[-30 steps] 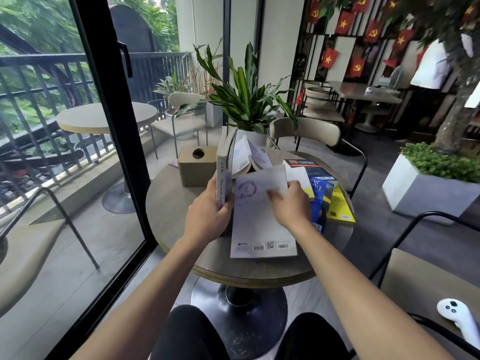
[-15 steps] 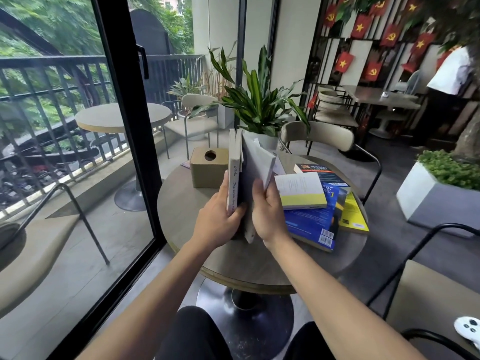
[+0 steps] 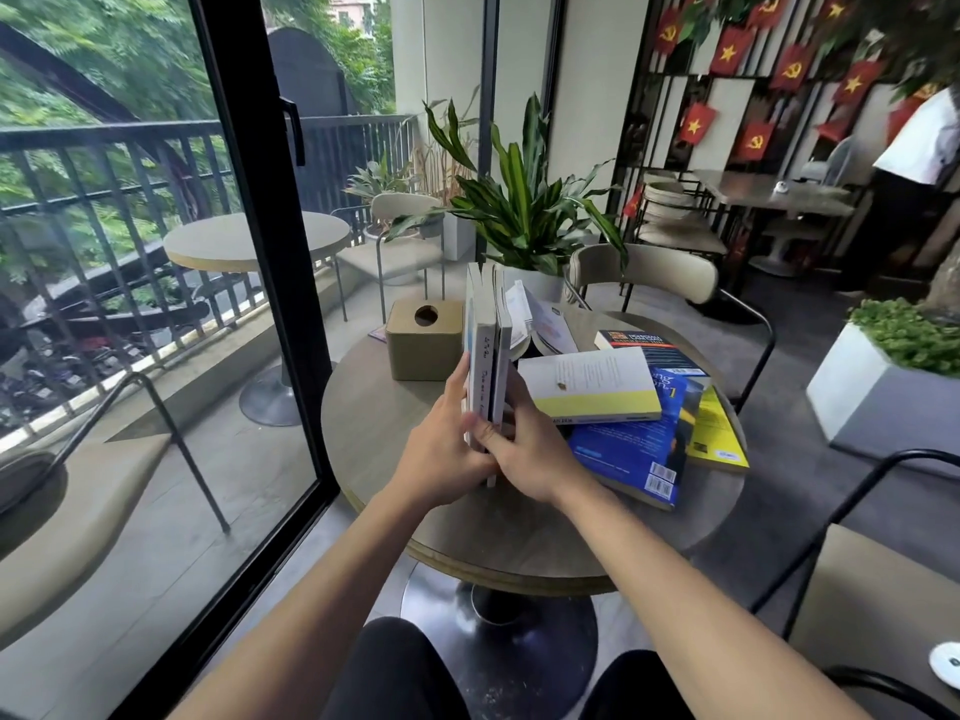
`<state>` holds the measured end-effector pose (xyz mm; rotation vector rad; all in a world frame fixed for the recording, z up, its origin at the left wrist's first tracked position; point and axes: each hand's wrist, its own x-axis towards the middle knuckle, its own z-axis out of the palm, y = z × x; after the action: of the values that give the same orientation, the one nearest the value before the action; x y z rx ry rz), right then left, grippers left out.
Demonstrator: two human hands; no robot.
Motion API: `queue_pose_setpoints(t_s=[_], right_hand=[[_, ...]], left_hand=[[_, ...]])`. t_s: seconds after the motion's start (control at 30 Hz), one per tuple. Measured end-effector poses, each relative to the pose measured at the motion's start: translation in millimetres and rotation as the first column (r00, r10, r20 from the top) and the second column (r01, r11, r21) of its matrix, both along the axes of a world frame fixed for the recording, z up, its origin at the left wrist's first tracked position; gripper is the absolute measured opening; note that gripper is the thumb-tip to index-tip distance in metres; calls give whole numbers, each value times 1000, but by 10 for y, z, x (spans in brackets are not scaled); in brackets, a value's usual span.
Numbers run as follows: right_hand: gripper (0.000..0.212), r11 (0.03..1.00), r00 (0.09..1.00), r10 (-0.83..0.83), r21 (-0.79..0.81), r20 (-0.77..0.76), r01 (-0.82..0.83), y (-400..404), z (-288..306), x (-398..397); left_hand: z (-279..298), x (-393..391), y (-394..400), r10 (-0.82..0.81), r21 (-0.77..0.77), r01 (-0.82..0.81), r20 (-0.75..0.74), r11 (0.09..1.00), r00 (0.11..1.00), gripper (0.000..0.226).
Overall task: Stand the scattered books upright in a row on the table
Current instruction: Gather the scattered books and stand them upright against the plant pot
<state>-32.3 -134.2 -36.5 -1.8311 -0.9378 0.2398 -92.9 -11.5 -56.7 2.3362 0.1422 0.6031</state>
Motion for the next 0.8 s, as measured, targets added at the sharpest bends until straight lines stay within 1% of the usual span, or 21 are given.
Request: queue_pose_setpoints(t_s=[0.13,0.23,0.3,0.33,0.43,0.47,0.53,0.6,0.7,0.8], right_hand=[[79,986,970,-114,-91,215,136,-27,-2,2],[75,978,925,-102,-132,366,161,-79,25,15],[69,978,895,-83,-137,439,158,-146,53,42],[69,977,879,-100,-123,466,177,-180,55,66],[65,947,819,-215,-93,532,309,-260,11,176],[65,920,792,-238,-130,563,369,-276,-18,231],[69,833,750,-216,-283,625,475,-309,-59,318],[74,751,742,-196,-388,641,534,-340,-85,385],[80,670,738,-251,-438,626,599,-383,-81,489],[82,575,716,-336,-469,611,670,-448,-61,631]], left_hand=[[-29,107,-48,115,1,-115,11,993,993,91],[-47,146,-65,167,-23,-167,15,986,986,85],[-52,148,-73,180,-25,-179,34,984,983,82],[-52,149,-75,183,-18,-183,44,983,982,81],[-66,179,-71,191,10,-192,50,981,980,86],[-63,183,-77,192,10,-193,49,981,980,87],[-53,179,-88,193,-5,-193,45,981,980,89],[-37,171,-104,192,-13,-191,39,981,981,90],[8,169,-115,210,-35,-209,4,977,978,86],[33,166,-128,218,-34,-217,5,976,976,82]])
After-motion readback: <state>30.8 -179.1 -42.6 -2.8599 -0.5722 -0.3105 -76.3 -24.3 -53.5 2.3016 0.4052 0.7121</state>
